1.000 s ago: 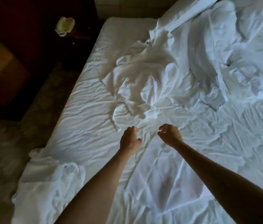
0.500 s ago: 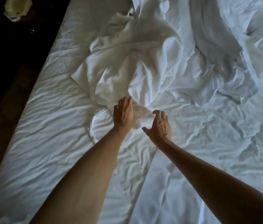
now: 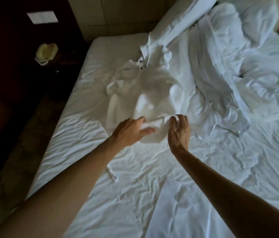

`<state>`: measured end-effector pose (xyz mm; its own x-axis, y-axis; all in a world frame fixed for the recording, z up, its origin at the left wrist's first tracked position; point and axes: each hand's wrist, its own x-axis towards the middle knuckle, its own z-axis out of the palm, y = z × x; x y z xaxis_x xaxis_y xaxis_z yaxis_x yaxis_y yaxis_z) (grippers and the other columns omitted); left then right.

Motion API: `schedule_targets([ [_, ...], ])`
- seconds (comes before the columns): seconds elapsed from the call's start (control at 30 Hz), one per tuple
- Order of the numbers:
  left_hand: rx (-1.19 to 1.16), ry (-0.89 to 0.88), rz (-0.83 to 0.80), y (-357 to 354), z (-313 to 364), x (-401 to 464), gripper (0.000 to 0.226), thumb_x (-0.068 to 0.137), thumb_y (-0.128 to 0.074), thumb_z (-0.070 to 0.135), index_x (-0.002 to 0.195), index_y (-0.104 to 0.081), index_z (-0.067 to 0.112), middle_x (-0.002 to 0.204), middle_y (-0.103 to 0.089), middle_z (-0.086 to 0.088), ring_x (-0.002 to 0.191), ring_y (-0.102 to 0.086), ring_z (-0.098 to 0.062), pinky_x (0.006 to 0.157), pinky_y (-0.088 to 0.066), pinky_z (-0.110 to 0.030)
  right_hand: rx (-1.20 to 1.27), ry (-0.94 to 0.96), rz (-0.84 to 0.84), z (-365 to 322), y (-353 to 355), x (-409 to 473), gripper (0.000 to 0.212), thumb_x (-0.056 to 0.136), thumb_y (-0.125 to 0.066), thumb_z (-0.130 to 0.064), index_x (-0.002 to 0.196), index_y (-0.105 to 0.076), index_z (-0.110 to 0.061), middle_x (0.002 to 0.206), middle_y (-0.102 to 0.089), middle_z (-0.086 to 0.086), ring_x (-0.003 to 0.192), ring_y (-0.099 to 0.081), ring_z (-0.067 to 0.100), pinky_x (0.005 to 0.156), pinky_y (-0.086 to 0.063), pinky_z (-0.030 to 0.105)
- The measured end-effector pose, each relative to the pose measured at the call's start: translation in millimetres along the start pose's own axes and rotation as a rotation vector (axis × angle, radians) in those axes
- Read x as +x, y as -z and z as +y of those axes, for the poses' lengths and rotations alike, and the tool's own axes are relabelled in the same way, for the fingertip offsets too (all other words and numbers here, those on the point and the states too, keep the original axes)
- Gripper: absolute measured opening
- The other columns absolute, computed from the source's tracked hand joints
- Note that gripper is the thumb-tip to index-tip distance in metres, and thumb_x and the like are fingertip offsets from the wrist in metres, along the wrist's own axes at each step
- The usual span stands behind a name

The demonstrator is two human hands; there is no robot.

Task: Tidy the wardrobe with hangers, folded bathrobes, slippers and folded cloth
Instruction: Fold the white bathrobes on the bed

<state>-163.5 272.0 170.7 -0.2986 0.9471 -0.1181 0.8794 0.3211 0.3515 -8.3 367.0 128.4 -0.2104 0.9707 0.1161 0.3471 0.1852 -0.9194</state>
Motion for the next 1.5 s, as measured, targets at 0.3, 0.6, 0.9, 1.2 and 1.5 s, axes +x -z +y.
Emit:
schedule_targets([
  [0.3, 0.193, 0.025, 0.364, 299.0, 134.4, -46.7, 0.031, 0.097, -0.061, 0.042, 0.101, -0.067, 0.013, 0.099, -0.068, -0.015, 0.093, -0.065, -0.036, 0.068, -0.041, -0.034, 0.124, 0.36, 0.112, -291.6, 162.0, 34.5, 0.017, 0.102, -0.046, -0.023, 0.094, -0.058, -0.014, 0.082, -0.06, 0.001, 0.071, -0.05, 0.006, 0.065, -0.037, 0.023],
  [0.6, 0.354, -0.023, 0.866, 543.9, 273.6, -105.0, 0.041, 0.096, -0.061, 0.046, 0.115, -0.066, 0.01, 0.115, -0.066, -0.015, 0.106, -0.065, -0.034, 0.09, -0.05, -0.04, 0.223, 0.719, 0.368, -539.2, 311.8, 62.7, 0.024, 0.1, -0.046, -0.031, 0.076, -0.04, -0.034, 0.068, -0.045, -0.02, 0.064, -0.047, -0.012, 0.062, -0.035, 0.011],
  [0.9, 0.419, -0.092, 1.051, 602.8, 330.6, -125.0, 0.037, 0.095, -0.062, 0.042, 0.118, -0.065, 0.013, 0.115, -0.068, -0.013, 0.105, -0.066, -0.034, 0.09, -0.051, -0.043, 0.325, 0.795, 0.539, -600.3, 381.7, 67.1, 0.025, 0.097, -0.046, -0.036, 0.074, -0.037, -0.033, 0.067, -0.041, -0.018, 0.063, -0.041, -0.013, 0.066, -0.034, 0.018],
  [1.2, 0.14, 0.068, 0.578, 386.9, 251.4, -82.3, 0.034, 0.095, -0.063, 0.039, 0.12, -0.067, 0.016, 0.118, -0.064, -0.015, 0.113, -0.06, -0.037, 0.093, -0.05, -0.043, 0.017, 0.472, 0.258, -417.5, 328.4, 53.2, 0.018, 0.097, -0.05, -0.03, 0.089, -0.063, -0.019, 0.083, -0.062, -0.003, 0.084, -0.054, 0.011, 0.072, -0.036, 0.024],
  [1.5, 0.019, 0.269, -0.074, 106.9, 148.6, -136.4, 0.035, 0.093, -0.065, 0.037, 0.121, -0.066, 0.015, 0.118, -0.068, -0.014, 0.111, -0.064, -0.035, 0.088, -0.052, -0.038, -0.19, -0.186, -0.205, -134.7, 240.1, -65.2, 0.032, 0.101, -0.053, -0.034, 0.1, -0.066, -0.006, 0.09, -0.065, 0.012, 0.09, -0.062, 0.028, 0.069, -0.037, 0.027],
])
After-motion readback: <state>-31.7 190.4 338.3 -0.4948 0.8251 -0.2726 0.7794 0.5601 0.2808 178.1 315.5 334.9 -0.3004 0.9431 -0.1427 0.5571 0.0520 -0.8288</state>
